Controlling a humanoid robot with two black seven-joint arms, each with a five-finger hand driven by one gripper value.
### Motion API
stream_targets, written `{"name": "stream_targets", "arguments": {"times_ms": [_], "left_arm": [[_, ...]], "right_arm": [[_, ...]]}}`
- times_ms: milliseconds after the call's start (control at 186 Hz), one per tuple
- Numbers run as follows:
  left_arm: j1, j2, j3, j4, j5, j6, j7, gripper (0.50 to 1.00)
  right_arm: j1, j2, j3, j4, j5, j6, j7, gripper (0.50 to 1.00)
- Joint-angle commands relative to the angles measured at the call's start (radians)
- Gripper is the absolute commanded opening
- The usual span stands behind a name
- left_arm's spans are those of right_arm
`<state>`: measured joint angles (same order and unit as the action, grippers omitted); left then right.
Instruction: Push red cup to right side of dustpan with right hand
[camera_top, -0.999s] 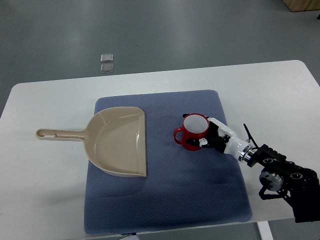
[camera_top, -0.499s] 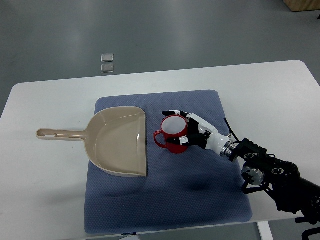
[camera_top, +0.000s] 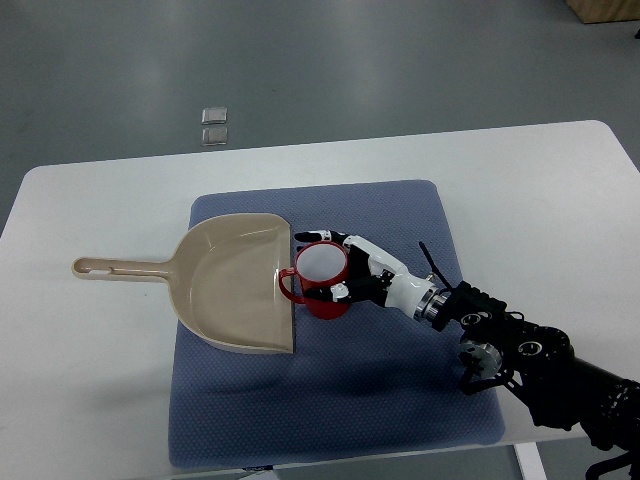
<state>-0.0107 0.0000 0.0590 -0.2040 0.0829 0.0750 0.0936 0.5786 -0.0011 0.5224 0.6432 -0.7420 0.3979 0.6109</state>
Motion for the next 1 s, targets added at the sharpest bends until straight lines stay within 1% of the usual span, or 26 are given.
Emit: {"name": "stream_targets", "arguments": {"times_ms": [0, 204, 376, 462, 655, 811, 994], "left_arm": [[0.0, 0.0, 0.001, 0.0, 0.0, 0.0, 0.0, 1.0], [0.0, 0.0, 0.001, 0.0, 0.0, 0.0, 0.0, 1.0], [0.0, 0.0, 0.001, 0.0, 0.0, 0.0, 0.0, 1.0], [0.0, 0.0, 0.001, 0.0, 0.0, 0.0, 0.0, 1.0], [0.0, 0.0, 0.002, 0.002, 0.0, 0.0, 0.0, 1.0], [0.0, 0.0, 0.002, 0.002, 0.0, 0.0, 0.0, 1.0], [0.0, 0.0, 0.002, 0.002, 0.0, 0.0, 0.0, 1.0]], "right_arm": [[0.001, 0.001, -0.002, 0.001, 0.001, -0.001, 0.0, 0.926], [0.009, 0.001, -0.001, 0.001, 0.004, 0.003, 0.0, 0.93], [0.018, 0.001, 0.016, 0.003, 0.021, 0.039, 0.0, 0.932], [0.018, 0.001, 0.021, 0.036, 0.044, 0.065, 0.0, 0.932], [0.032, -0.023, 0.022, 0.079, 0.151, 0.078, 0.0, 0.932], [0.057, -0.04, 0.022, 0.079, 0.237, 0.081, 0.0, 0.934], [0.076, -0.056, 0.024, 0.065, 0.401, 0.059, -0.005, 0.934]]}}
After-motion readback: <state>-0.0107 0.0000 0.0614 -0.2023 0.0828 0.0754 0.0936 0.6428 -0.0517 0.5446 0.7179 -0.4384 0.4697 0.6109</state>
